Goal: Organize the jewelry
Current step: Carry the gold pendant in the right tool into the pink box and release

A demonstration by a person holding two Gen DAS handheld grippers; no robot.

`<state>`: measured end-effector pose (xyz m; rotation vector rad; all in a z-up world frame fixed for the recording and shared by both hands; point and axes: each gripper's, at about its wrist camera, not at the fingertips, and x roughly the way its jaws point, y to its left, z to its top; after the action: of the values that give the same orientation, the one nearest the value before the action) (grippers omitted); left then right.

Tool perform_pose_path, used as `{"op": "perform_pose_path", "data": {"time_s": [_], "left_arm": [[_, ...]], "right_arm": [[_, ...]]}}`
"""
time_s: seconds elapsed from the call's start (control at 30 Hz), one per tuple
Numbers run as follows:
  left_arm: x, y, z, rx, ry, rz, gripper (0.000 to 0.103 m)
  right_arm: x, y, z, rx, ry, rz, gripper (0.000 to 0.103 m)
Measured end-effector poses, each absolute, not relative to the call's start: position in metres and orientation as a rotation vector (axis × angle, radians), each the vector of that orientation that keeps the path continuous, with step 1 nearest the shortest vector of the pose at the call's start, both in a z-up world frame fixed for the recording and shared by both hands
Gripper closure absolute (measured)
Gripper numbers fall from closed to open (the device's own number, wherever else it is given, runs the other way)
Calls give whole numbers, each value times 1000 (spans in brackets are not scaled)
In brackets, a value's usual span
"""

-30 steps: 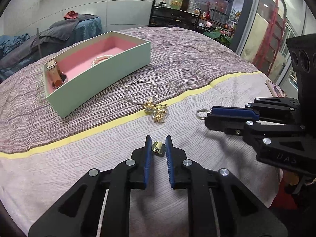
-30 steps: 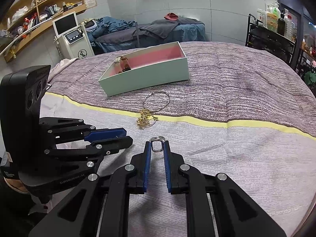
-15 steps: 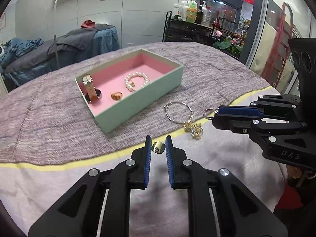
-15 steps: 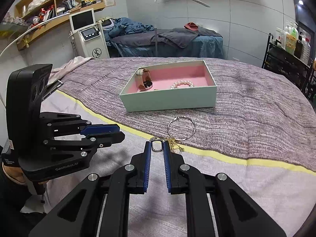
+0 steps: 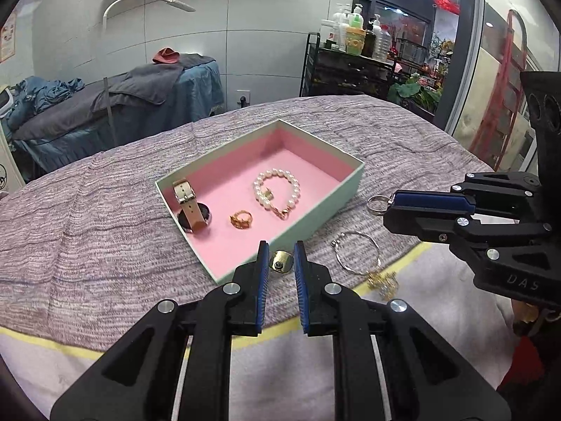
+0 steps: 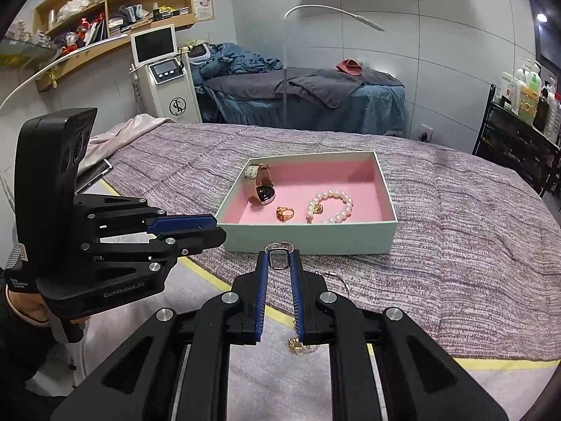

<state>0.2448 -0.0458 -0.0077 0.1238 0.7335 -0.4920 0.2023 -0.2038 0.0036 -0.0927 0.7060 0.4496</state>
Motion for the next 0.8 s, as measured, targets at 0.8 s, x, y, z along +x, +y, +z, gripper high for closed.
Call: {"op": "perform_pose_path", "data": {"time_s": [0.8], "left_arm": [[339, -43, -10, 20, 823, -448, 88]], "right_arm": [[298, -197, -3, -52, 749, 413, 93]]}}
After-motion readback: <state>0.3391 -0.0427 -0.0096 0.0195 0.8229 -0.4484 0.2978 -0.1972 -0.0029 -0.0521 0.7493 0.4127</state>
